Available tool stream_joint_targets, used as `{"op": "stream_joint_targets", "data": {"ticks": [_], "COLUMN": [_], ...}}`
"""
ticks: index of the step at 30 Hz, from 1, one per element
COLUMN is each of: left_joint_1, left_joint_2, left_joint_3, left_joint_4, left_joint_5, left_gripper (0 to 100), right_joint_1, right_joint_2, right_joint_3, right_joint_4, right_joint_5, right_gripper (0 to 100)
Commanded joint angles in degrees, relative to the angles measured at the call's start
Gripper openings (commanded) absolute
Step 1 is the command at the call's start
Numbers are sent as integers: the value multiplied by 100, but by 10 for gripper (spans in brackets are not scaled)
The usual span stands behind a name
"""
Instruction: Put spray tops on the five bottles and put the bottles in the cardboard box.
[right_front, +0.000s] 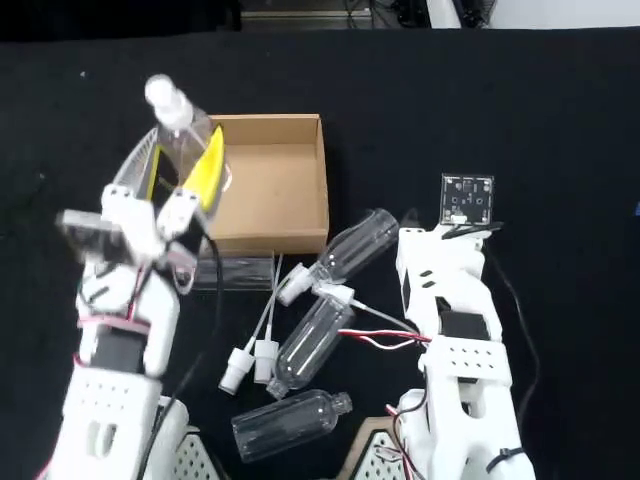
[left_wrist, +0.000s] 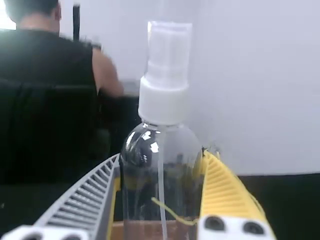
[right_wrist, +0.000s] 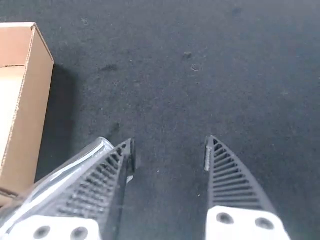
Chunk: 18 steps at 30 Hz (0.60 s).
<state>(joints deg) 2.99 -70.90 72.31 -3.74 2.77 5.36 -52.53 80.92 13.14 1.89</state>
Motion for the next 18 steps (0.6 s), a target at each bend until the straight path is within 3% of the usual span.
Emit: {"op": "stream_joint_targets", "data": {"ticks": [1, 9, 18], "left_joint_1": [-127, -92, -127], "left_joint_2": [1934, 3174, 4686], "left_joint_3": [-1138, -1358, -1086], "left_joint_4": [9, -229, -3165], "left_joint_5": [44, 44, 44], "left_gripper": [33, 34, 34], "right_joint_1": [114, 105, 88], "right_joint_2": [-48, -48, -48], "right_joint_3": [-4, -13, -22], "right_joint_4": [-158, -158, -158], "right_joint_5": [-9, -9, -9], "right_gripper": [204, 204, 204]}}
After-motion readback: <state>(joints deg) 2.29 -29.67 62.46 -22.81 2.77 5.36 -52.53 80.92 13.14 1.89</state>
